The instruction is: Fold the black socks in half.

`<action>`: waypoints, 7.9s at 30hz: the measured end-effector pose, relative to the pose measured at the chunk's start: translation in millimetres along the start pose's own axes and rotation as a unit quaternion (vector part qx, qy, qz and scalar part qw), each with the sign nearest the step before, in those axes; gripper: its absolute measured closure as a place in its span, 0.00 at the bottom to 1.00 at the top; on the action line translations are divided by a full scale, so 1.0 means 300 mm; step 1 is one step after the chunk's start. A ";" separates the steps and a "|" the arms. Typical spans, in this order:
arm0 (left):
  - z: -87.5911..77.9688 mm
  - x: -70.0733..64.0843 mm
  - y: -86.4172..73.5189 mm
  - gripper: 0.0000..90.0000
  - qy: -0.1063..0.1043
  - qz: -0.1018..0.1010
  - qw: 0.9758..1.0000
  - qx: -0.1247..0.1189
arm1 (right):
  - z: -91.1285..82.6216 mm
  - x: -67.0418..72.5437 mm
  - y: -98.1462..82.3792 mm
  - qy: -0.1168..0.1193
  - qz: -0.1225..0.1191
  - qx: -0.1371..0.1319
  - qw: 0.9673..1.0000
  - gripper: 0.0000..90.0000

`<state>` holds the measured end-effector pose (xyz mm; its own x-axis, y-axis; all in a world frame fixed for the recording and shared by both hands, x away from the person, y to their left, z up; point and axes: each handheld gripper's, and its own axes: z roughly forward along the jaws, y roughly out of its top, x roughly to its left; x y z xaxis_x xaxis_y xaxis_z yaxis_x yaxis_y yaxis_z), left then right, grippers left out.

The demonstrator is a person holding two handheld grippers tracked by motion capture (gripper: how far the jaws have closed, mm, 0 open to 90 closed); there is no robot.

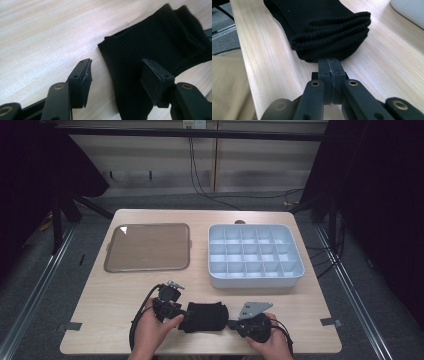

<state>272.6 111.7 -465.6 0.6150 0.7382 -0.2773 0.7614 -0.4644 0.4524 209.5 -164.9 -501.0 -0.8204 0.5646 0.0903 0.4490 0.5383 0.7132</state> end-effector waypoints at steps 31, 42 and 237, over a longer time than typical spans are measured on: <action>0.026 0.004 -0.022 0.63 0.006 -0.006 1.000 0.012 | 0.000 -0.001 0.000 0.001 0.001 0.000 1.000 1.00; 0.032 -0.006 -0.021 0.79 -0.004 -0.008 1.000 0.019 | 0.000 -0.002 0.000 0.002 0.001 0.001 1.000 1.00; 0.129 -0.267 0.152 0.76 -0.041 0.083 0.995 0.047 | -0.036 -0.036 -0.003 -0.031 0.005 0.017 0.999 0.98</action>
<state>266.0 12.4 -455.7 0.7461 0.6061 -0.2755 0.6609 -0.6239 0.4172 214.2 -178.3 -495.1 -0.7927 0.6073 0.0524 0.4690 0.5528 0.6888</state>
